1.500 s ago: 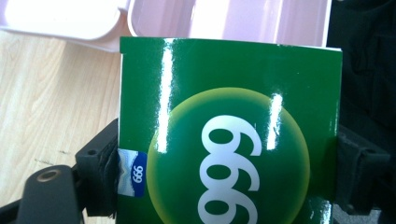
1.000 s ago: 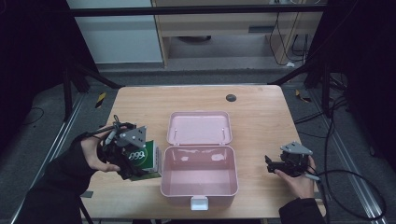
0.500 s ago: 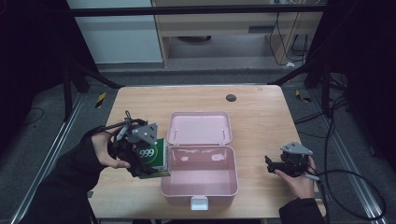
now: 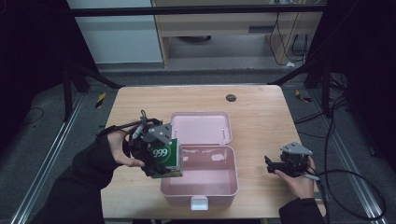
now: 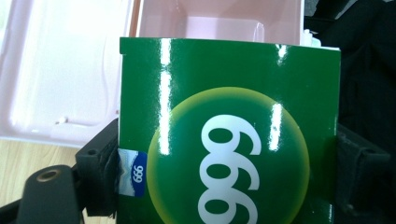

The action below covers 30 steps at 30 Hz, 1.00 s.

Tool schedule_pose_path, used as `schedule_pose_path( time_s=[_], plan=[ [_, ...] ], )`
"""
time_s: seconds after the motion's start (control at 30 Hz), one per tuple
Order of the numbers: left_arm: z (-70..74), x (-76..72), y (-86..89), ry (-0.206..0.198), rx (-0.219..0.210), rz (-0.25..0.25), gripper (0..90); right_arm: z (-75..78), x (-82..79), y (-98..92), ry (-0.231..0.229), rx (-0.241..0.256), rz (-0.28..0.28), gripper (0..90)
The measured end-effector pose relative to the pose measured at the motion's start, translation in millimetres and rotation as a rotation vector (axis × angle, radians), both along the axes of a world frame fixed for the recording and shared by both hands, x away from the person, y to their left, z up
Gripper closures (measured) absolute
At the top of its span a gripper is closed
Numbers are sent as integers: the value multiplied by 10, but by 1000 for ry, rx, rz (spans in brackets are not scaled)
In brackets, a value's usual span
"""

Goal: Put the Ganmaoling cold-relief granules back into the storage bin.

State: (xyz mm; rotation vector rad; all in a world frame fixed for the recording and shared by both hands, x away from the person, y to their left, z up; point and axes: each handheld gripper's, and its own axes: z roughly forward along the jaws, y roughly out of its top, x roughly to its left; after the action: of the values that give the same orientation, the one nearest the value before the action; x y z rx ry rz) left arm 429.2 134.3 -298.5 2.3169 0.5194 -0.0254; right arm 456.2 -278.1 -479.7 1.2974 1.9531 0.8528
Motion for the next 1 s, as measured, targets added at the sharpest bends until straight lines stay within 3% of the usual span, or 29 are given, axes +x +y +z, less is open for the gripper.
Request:
schedule_pose_path(
  time_s=[0.03, 0.23, 0.63, 0.87, 1.0],
  plan=[
    [2, 14, -6, -10, 17, -23, 147, 0, 0, 0, 0, 0, 0, 20],
    [0, 31, -78, -18, 26, -45, 147, 0, 0, 1, -1, 1, 1, 20],
    [-99, 58, -173, -15, 16, -46, 147, -2, 0, 3, 2, 0, 2, 20],
    [-171, 108, -225, -28, 32, -67, 147, -5, 1, 4, 2, -2, 5, 20],
    [-208, 105, -260, -20, 15, -58, 147, -6, 1, 4, 2, -2, 5, 20]
  ],
)
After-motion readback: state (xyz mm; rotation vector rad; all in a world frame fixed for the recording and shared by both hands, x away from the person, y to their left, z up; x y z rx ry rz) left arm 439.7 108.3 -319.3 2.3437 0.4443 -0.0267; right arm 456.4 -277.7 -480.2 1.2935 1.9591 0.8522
